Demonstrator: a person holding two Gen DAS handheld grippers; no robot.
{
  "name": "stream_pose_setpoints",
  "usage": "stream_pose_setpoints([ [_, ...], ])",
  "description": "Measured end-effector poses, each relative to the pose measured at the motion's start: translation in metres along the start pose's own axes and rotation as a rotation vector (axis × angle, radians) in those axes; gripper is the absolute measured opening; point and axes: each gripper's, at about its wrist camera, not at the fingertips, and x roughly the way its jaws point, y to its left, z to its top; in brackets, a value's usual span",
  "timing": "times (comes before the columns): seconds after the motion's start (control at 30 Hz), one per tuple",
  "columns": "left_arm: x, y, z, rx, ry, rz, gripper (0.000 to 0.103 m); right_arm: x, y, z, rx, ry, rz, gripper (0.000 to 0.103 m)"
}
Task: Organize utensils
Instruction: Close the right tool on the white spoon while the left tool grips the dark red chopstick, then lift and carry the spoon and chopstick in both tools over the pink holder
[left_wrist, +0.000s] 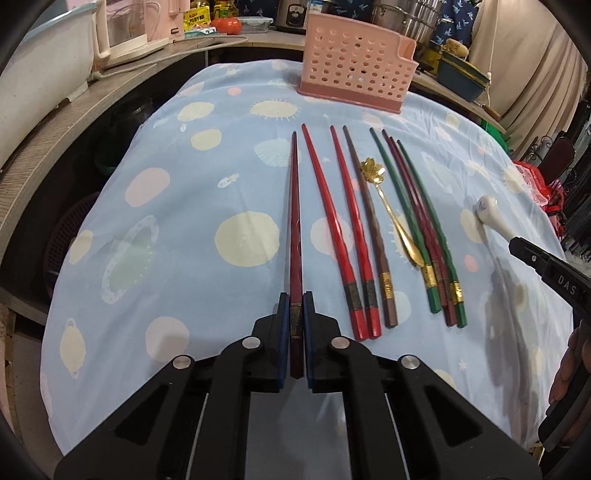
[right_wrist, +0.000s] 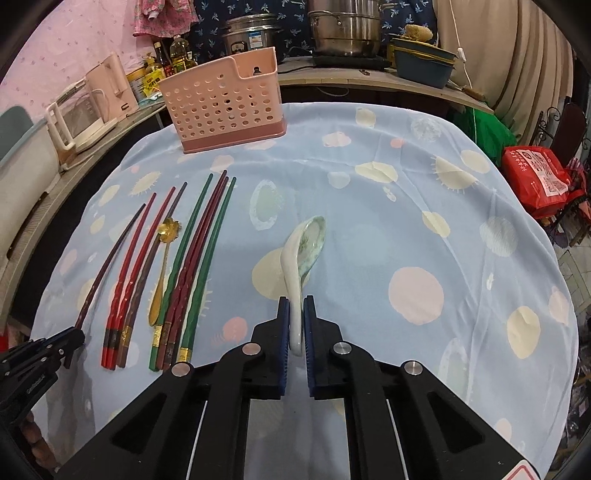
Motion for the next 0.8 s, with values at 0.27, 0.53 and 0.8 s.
stream_pose_setpoints([
  [0.27, -0.045, -0.004, 0.009, 0.008, -0.081, -0.032, 0.007, -0.04, 0.002, 0.003, 0.0, -0.051, 0.046, 0.007],
  [0.53, -0.079, -0.009, 0.034, 0.022, -0.162, -0.046, 0.007, -0.069, 0.005, 0.019, 0.002, -0.109, 0.082, 0.006],
  [0.8, -0.105, -0.007, 0.073, 0.04, -0.247, -0.036, 0.007, -0.083, 0.011, 0.052, -0.006, -0.156, 0.128, 0.006],
])
